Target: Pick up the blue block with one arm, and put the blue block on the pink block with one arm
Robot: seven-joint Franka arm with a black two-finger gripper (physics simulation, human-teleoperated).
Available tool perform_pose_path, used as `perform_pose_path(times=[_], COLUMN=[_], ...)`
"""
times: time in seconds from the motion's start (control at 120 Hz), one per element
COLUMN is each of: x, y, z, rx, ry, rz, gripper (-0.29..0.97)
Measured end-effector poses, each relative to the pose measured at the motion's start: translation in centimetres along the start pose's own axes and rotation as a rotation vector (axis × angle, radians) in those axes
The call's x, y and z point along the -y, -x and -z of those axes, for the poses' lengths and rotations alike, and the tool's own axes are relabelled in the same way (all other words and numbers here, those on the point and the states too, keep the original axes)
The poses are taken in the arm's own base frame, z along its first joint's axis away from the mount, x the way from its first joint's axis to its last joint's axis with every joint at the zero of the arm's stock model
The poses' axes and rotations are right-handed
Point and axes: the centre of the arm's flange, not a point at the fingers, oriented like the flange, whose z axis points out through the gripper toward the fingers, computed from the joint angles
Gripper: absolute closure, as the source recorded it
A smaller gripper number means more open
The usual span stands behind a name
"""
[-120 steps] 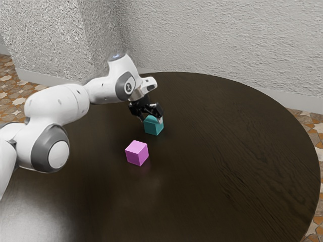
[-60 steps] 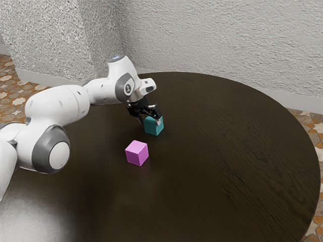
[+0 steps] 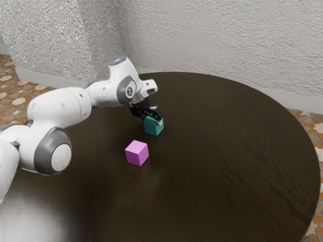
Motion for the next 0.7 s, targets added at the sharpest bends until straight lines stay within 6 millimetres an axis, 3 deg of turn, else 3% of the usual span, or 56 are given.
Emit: perform_pose_path(times=[0.267,0.483,0.7], x=[-0.1,-0.6,-1.3], y=[0.0,-0.2,-0.7], z=[-0.2,0.1,1.6], rx=[-0.006,-0.012,-0.027], ry=[-0.001,-0.003,-0.027], rz=[-0.014,-0.027,-0.045], gripper=[0.2,0.27,0.31])
